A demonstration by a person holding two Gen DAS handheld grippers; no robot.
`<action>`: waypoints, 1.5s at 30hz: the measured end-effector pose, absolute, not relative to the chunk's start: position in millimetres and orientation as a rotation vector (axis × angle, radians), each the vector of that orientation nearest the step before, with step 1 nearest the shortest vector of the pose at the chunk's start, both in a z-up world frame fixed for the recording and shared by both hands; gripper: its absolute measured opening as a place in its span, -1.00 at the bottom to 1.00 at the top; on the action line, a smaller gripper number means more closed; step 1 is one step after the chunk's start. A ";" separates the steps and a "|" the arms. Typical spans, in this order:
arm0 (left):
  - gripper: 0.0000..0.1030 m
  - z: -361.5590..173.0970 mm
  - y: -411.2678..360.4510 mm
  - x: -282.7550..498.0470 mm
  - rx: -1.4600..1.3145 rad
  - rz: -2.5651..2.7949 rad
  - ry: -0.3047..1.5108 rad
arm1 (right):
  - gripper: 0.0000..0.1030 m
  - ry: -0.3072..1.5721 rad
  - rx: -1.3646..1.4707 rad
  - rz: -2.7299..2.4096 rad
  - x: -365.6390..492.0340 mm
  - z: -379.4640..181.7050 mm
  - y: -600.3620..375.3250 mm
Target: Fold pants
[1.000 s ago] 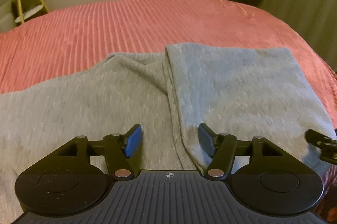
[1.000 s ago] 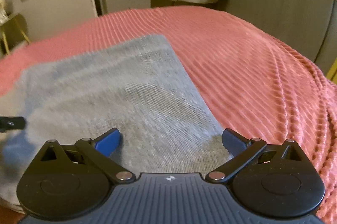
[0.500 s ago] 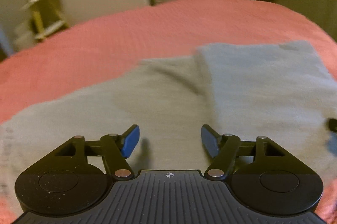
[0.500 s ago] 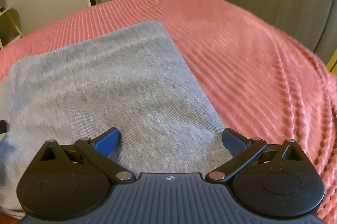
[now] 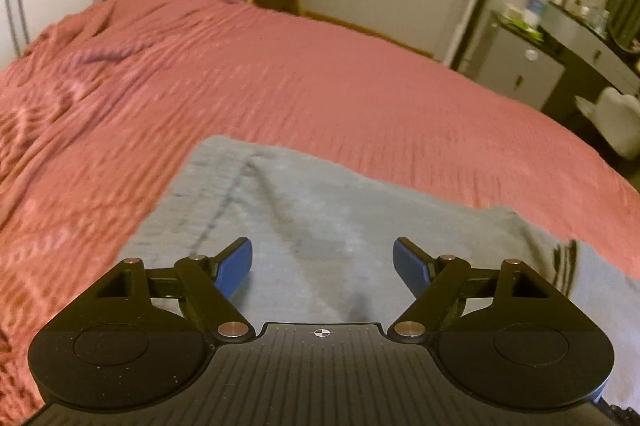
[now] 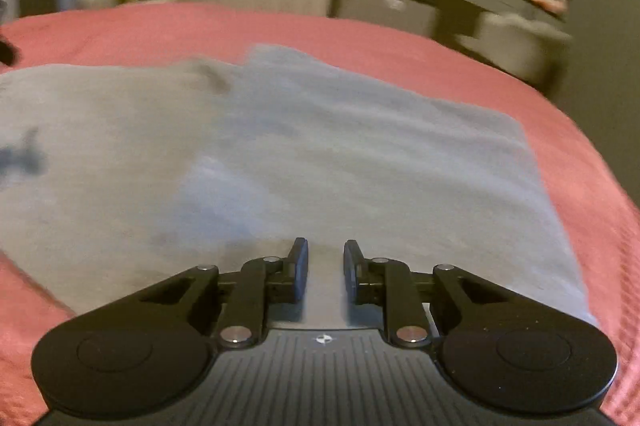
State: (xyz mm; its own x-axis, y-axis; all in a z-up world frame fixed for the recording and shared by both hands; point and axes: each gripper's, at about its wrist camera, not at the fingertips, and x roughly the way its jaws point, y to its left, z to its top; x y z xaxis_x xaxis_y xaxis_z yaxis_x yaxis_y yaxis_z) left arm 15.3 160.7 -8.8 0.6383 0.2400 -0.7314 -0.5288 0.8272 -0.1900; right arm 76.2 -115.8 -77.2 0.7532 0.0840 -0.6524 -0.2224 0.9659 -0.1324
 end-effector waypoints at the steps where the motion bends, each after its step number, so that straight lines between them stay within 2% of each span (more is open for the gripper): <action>1: 0.64 -5.5 168.7 10.2 -0.431 0.449 0.755 | -0.55 0.688 -0.176 0.177 76.1 -73.5 -115.3; 2: 0.69 -2.0 177.1 5.2 -0.447 0.442 0.746 | -0.25 0.682 -0.129 0.167 77.1 -70.0 -118.2; 3: 0.72 2.4 186.2 2.4 -0.454 0.440 0.737 | -0.05 0.677 -0.092 0.127 79.6 -68.0 -123.4; 4: 0.79 5.8 195.4 0.0 -0.449 0.449 0.725 | 0.32 0.676 -0.081 0.089 82.6 -67.8 -127.9; 5: 0.85 8.2 205.9 -4.2 -0.436 0.468 0.710 | 0.41 0.685 -0.087 0.045 87.7 -70.9 -132.0; 9: 0.86 1.2 256.2 -12.5 -0.436 0.468 0.731 | 0.43 0.751 -0.042 0.123 89.5 -81.4 -131.8; 12: 0.86 -21.8 286.6 -19.5 -0.558 0.340 0.788 | 0.60 0.766 0.146 0.240 88.1 -76.2 -142.3; 15: 0.86 -57.4 317.6 -21.5 -0.781 0.201 0.875 | 0.64 0.760 0.068 0.213 83.2 -79.8 -140.2; 19: 0.82 -91.6 344.7 -18.3 -0.915 0.160 0.928 | 0.73 0.753 -0.040 0.205 79.9 -80.2 -128.0; 23: 0.84 -96.8 350.4 -9.8 -0.886 0.125 0.835 | 0.78 0.758 -0.038 0.198 86.1 -82.3 -134.3; 29: 0.90 -101.9 332.5 14.6 -0.782 0.089 0.864 | 0.82 0.769 -0.046 0.180 81.5 -78.6 -131.5; 30: 0.87 -98.1 332.6 13.0 -0.772 0.069 0.843 | 0.82 0.773 -0.043 0.178 82.7 -78.0 -131.7; 32: 0.48 -91.1 332.4 9.7 -0.734 0.070 0.835 | 0.82 0.776 -0.041 0.177 84.9 -77.1 -132.9; 36: 0.34 -86.2 334.3 0.1 -0.693 0.025 0.778 | 0.82 0.771 -0.015 0.175 86.2 -74.5 -137.2; 37: 0.36 -84.6 335.1 -0.5 -0.696 0.013 0.755 | 0.82 0.767 -0.003 0.172 86.9 -73.8 -138.2; 39: 0.62 -92.5 337.3 9.6 -0.726 0.019 0.782 | 0.82 0.774 0.028 0.167 90.0 -74.6 -142.0; 40: 0.82 -99.8 336.2 16.8 -0.726 0.026 0.832 | 0.82 0.780 0.034 0.160 91.6 -75.9 -142.2; 43: 0.89 -106.7 331.2 27.0 -0.715 0.026 0.847 | 0.86 0.780 -0.001 0.161 91.4 -78.8 -138.1; 45: 0.78 -104.0 326.0 32.6 -0.705 0.022 0.844 | 0.88 0.777 -0.027 0.166 90.3 -79.5 -136.6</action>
